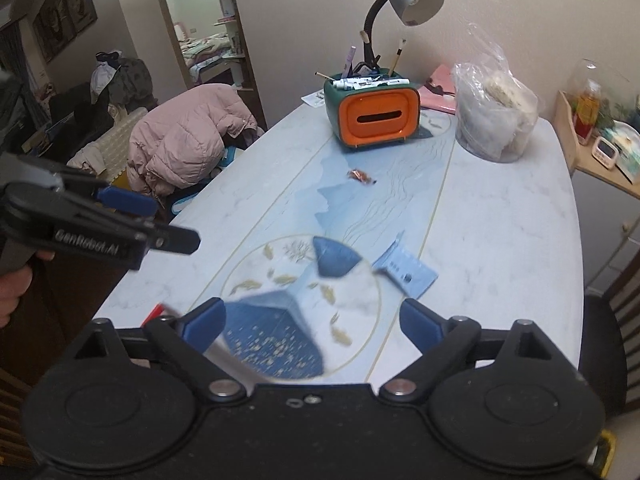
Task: Organize snacks
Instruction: 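Lift both tools out of the box and move to the last snacks, then grasp small orange candy with left tool while right tool grasps white-blue packet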
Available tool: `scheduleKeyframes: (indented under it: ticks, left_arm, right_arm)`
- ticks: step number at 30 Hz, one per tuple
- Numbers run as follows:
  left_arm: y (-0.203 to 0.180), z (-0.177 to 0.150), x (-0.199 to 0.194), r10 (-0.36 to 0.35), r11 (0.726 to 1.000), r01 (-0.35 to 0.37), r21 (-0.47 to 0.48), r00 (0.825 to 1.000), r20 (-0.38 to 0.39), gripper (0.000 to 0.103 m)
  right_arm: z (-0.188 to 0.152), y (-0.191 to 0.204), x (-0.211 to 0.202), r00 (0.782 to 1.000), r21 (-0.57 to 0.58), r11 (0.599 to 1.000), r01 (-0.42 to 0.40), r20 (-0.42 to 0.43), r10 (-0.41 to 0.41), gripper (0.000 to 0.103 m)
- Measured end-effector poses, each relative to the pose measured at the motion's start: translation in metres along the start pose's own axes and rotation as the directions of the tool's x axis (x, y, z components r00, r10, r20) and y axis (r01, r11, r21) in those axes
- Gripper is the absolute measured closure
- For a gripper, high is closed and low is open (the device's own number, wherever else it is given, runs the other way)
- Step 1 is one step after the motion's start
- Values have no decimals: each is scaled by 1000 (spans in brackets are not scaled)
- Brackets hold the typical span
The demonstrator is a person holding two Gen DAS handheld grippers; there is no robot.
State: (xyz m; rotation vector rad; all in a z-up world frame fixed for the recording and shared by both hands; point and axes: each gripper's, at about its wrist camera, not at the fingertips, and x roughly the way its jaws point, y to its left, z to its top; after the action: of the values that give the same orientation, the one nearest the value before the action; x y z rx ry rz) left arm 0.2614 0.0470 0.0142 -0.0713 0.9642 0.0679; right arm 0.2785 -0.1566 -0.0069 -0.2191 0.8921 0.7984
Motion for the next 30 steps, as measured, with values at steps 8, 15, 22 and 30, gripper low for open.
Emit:
scheduleKeyframes:
  ticks: [8, 15, 22, 30]
  left_arm:
    - [10, 50, 62, 31, 998, -32, -51, 999, -31, 33]
    - [33, 89, 117, 18, 992, -25, -126, 998, -55, 33]
    - [59, 125, 189, 16, 961, -46, -272, 994, -110, 33]
    - [72, 151, 270, 9, 920, -75, -384, 985, -170, 33]
  right_arm:
    - [19, -45, 56, 997, -88, 995, -49, -57, 44, 4]
    - [21, -68, 110, 990, -169, 983, -74, -132, 52, 4]
    - [27, -82, 163, 981, -244, 968, -55, -193, 7, 7]
    - [26, -105, 217, 968, -294, 954, -57, -251, -20, 13]
